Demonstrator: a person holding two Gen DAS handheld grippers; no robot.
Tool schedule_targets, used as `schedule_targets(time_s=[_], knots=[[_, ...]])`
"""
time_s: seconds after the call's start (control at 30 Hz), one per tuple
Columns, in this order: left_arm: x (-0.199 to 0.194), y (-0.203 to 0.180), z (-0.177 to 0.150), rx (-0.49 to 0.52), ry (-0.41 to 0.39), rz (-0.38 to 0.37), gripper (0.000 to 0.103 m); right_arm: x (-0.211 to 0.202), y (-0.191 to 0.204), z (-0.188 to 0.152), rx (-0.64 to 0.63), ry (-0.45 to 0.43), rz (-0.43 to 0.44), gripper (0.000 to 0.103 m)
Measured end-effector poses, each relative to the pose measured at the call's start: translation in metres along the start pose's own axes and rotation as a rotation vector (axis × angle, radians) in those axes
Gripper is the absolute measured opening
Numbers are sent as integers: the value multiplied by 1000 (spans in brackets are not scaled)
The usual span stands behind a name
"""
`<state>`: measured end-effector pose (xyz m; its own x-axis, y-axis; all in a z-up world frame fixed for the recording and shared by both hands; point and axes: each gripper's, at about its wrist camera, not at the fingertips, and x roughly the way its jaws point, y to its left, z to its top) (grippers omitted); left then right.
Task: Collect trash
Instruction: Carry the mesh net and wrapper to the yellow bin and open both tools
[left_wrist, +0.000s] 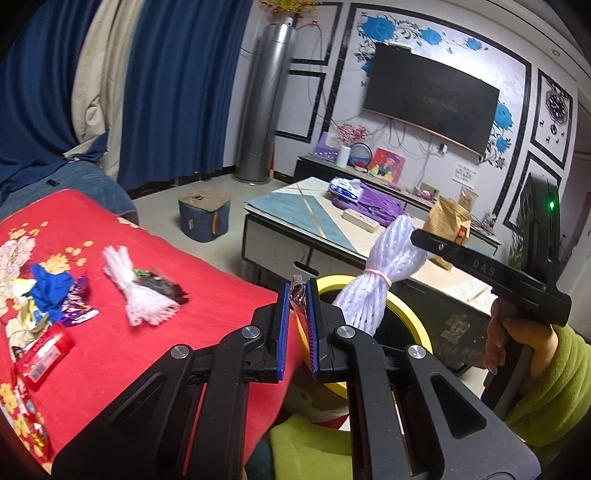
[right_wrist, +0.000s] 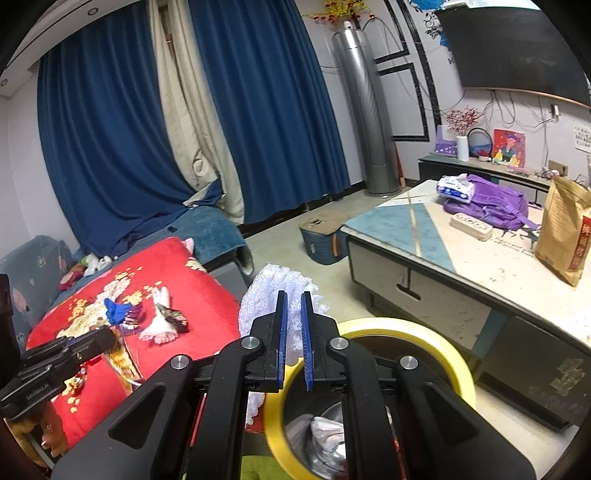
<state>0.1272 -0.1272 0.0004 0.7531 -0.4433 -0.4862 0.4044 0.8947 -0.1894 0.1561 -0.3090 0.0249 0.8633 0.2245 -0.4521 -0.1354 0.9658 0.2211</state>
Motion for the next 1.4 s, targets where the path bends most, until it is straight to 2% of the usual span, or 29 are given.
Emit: schedule_targets(time_s=[0.53,0.87,1.4], knots=[[43,-33,-10,62,50,-58,5,-5,-51,-16,19,-7,-175,7],[75,-46,-18,127,103,-95,5,3,-56,-23,-18,26,-251,8],[114,-55,-30,141,194,-128,5,17,-77,-32,60,92,-255,10]])
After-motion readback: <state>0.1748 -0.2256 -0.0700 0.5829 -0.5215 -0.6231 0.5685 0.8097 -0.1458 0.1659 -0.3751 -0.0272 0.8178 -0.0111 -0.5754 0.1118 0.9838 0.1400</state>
